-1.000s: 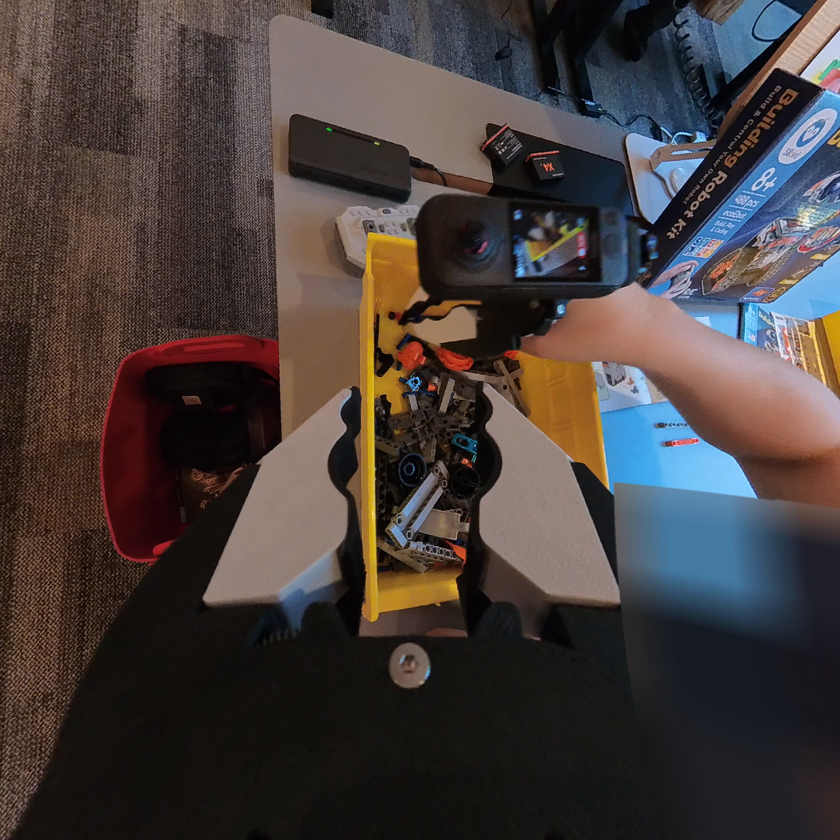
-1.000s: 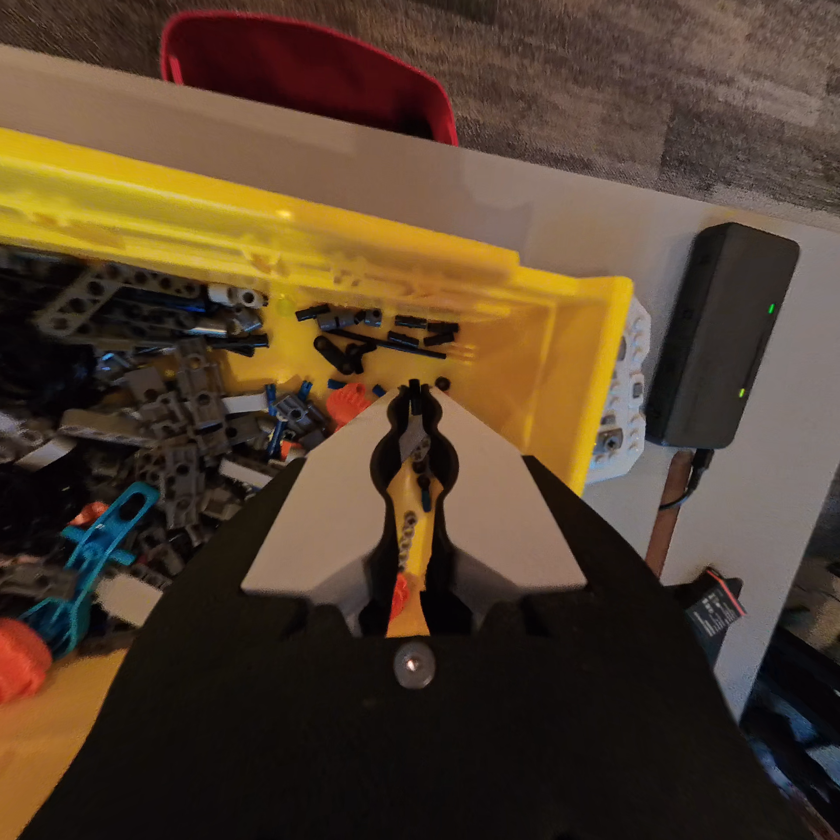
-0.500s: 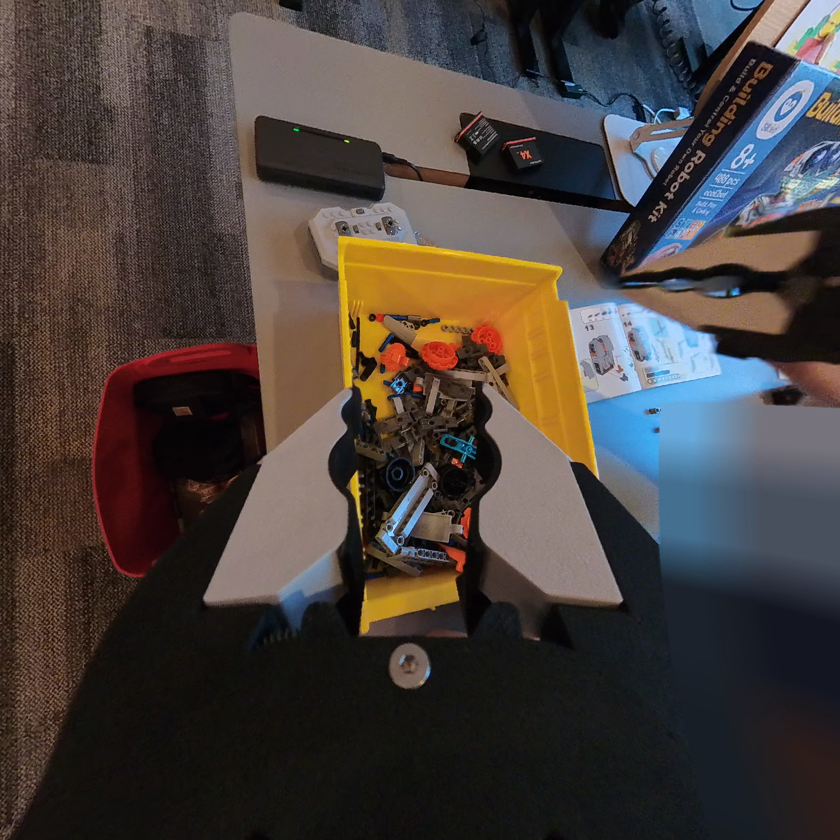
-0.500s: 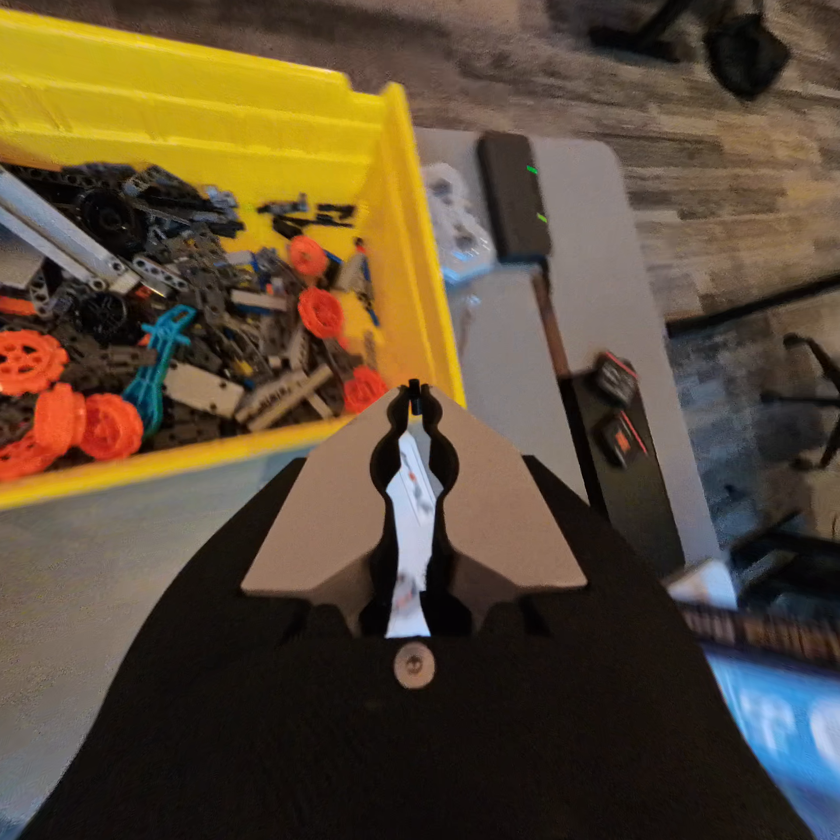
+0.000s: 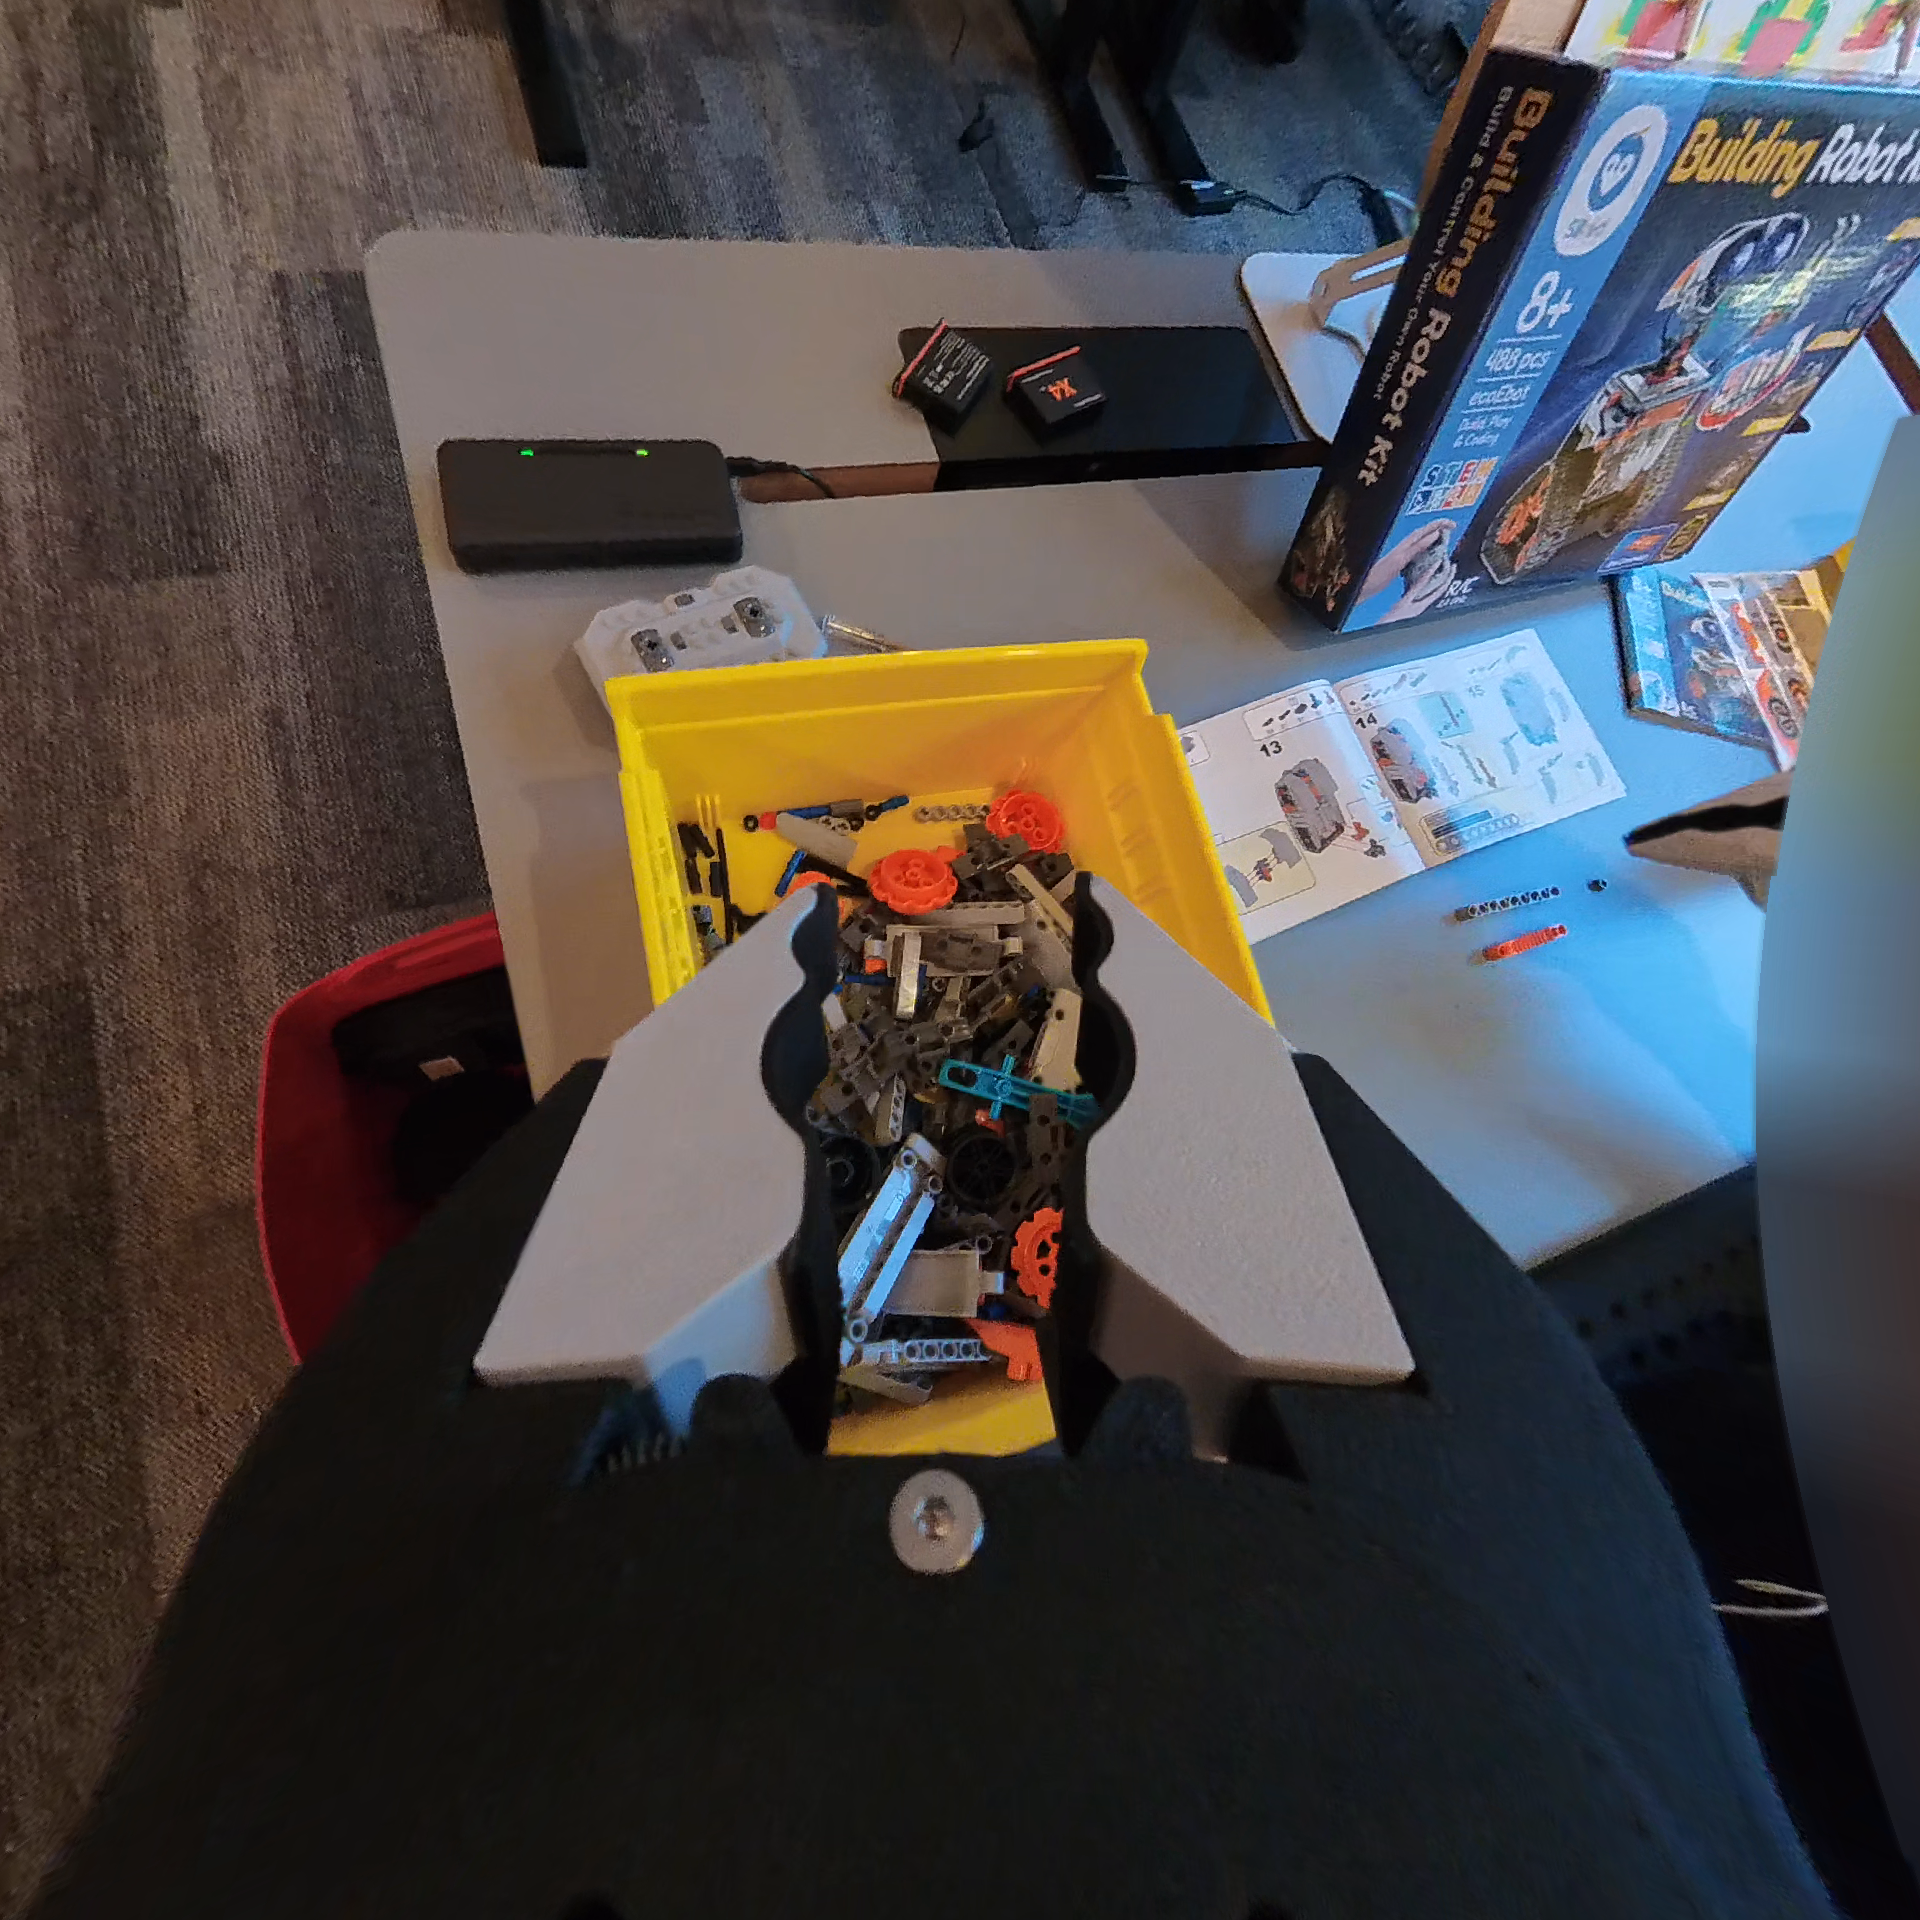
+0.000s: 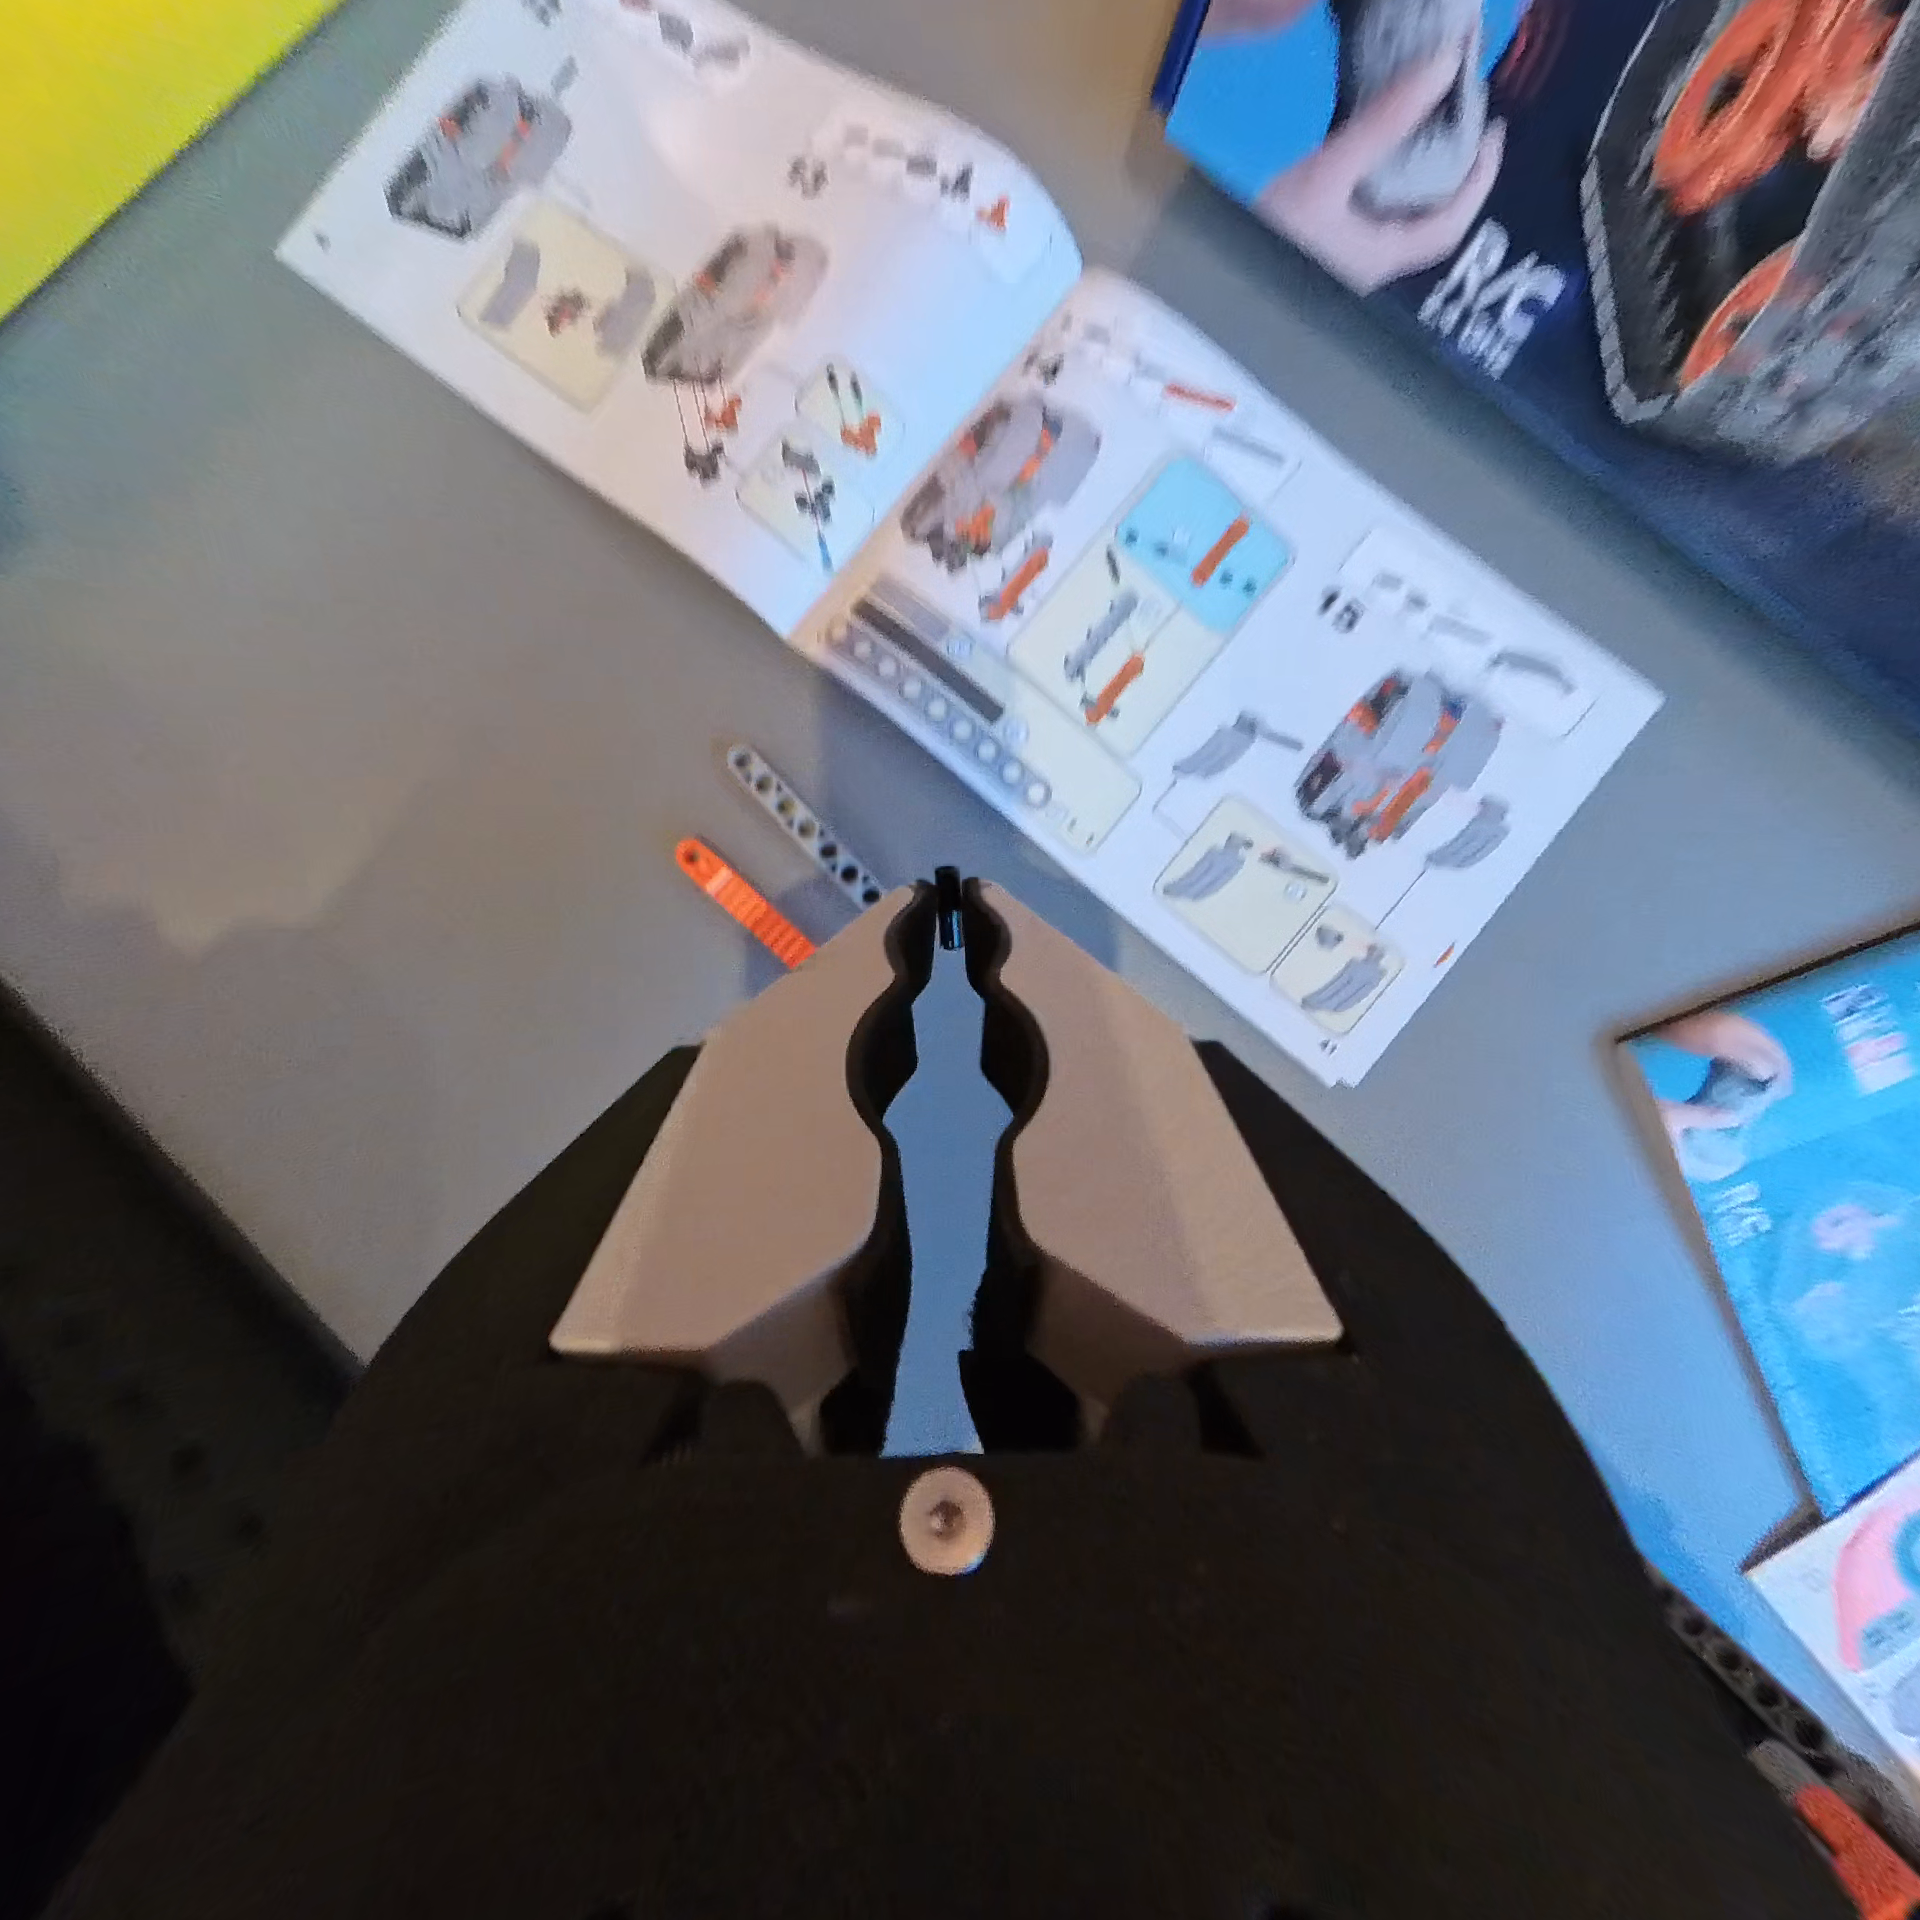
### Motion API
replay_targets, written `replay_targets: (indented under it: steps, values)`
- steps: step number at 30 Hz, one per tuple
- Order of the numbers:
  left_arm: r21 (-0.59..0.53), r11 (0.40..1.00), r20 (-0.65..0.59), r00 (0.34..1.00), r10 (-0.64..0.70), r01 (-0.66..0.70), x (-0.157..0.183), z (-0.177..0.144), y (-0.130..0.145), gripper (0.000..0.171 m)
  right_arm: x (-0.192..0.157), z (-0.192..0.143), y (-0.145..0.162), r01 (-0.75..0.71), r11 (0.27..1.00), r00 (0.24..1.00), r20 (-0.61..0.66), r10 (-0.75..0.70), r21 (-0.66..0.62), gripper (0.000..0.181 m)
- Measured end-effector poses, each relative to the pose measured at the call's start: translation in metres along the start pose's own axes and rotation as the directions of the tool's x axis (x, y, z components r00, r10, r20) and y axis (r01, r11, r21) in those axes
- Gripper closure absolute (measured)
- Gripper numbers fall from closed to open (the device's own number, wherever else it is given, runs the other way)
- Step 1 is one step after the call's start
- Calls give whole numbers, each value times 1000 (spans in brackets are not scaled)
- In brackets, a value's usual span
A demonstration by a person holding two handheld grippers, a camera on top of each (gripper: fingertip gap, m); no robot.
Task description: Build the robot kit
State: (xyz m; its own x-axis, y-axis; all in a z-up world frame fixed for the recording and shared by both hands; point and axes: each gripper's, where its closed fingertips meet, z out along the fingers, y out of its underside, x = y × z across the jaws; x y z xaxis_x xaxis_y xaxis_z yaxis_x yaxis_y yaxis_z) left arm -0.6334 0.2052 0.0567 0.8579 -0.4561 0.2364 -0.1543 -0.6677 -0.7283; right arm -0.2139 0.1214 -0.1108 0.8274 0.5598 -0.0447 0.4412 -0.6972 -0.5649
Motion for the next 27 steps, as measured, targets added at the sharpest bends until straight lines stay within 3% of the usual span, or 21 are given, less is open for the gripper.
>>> replay_targets:
  steps: [3, 10, 18, 21, 24, 27]
  values:
    - [-23, 1000, 8, 1000, 19, -19, 5, 6, 0, 129, 6, 8, 20, 4, 994, 1000, 27, -1, -105, 178]
    - [-61, 998, 11, 999, 33, -32, 7, 13, 5, 129, 25, 19, 36, 32, 986, 998, -47, -40, -167, 178]
    - [-50, 999, 4, 1000, 22, -22, 6, 9, 5, 129, 26, 33, 47, 121, 966, 991, -29, -130, -229, 178]
    - [-48, 999, 0, 1000, 24, -24, 6, 8, 5, 129, 23, 36, 46, 132, 967, 990, -15, -138, -217, 177]
    - [-49, 999, -4, 1000, 22, -22, 5, 7, 6, 129, 23, 31, 44, 119, 966, 992, -21, -127, -230, 158]
    - [-39, 999, -4, 1000, 11, -11, 2, 3, 7, 129, 15, 6, 2, 151, 986, 986, -59, -155, -75, 162]
